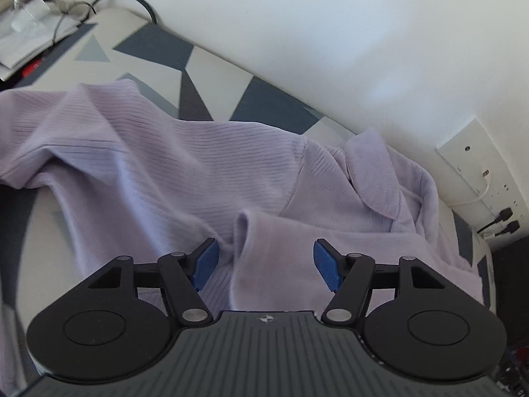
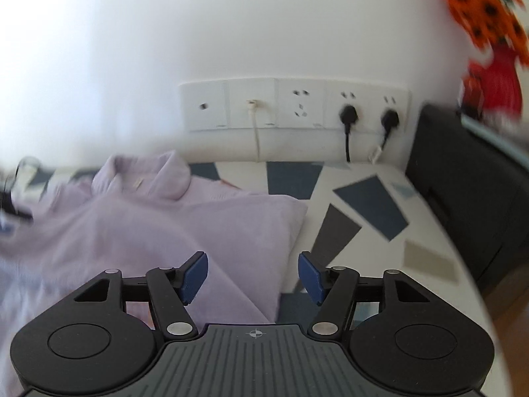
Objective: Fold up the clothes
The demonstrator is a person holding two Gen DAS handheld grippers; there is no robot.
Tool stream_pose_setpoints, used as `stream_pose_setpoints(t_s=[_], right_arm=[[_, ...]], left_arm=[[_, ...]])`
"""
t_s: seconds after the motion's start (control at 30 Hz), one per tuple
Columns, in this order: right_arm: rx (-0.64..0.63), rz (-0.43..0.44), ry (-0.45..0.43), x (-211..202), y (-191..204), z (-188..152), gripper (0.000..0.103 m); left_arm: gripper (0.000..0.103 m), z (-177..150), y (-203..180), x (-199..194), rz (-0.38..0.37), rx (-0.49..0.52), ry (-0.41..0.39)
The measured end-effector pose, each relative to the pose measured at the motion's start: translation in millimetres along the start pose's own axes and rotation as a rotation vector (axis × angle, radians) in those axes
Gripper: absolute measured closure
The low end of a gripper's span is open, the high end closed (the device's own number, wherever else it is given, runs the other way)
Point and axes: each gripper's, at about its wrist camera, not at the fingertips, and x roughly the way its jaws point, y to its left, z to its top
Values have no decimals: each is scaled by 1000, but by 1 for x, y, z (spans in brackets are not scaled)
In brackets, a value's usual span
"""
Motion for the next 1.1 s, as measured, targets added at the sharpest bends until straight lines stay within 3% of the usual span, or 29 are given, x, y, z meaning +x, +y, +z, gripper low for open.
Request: stream_pose_setpoints(t_s=[0.07,0.1,0.17,0.27,0.43,0.47,0.63,0.67,0.73,0.77,0.83,0.97,1.03,1.1], right_arm=[[74,17,5,9,-2,3,46],[98,25,9,13,-3,4,46],[117,29,14,19,-1,4,46],[110,28,20,24,2,3,44],[122,11,19,26,-4,8,44],[131,-4,15,27,-6,11,43],[135,-80,20,46,-11,21,43],[118,-92,23,52,-9,22,43],[92,-109,38,68,-6,24,43],[88,-108,56,76,-5,24,43],[68,-115,110,95,-2,22,45],[-68,-173,162,121,11,12,41],[-90,-186,155,123,14,10,36],[-72,-200,162,118,15,16,38]], left_arm=[[46,5,-3,6,-12,-8,5],[66,6,-6,7,-4,0,6],[93,8,-10,10,10,16,6],[95,3,-15,3,11,40,-39],[96,15,-25,-26,11,109,-261],[96,19,-26,-25,15,119,-273],[93,21,-28,7,96,172,-188],[89,19,-28,11,121,187,-178],[58,15,-30,12,183,210,-183],[30,13,-32,10,217,220,-193],[26,8,-36,6,276,247,-208],[24,-18,-58,-15,243,424,-185],[18,-36,-66,-24,217,487,-172],[10,-52,-73,-24,199,529,-144]])
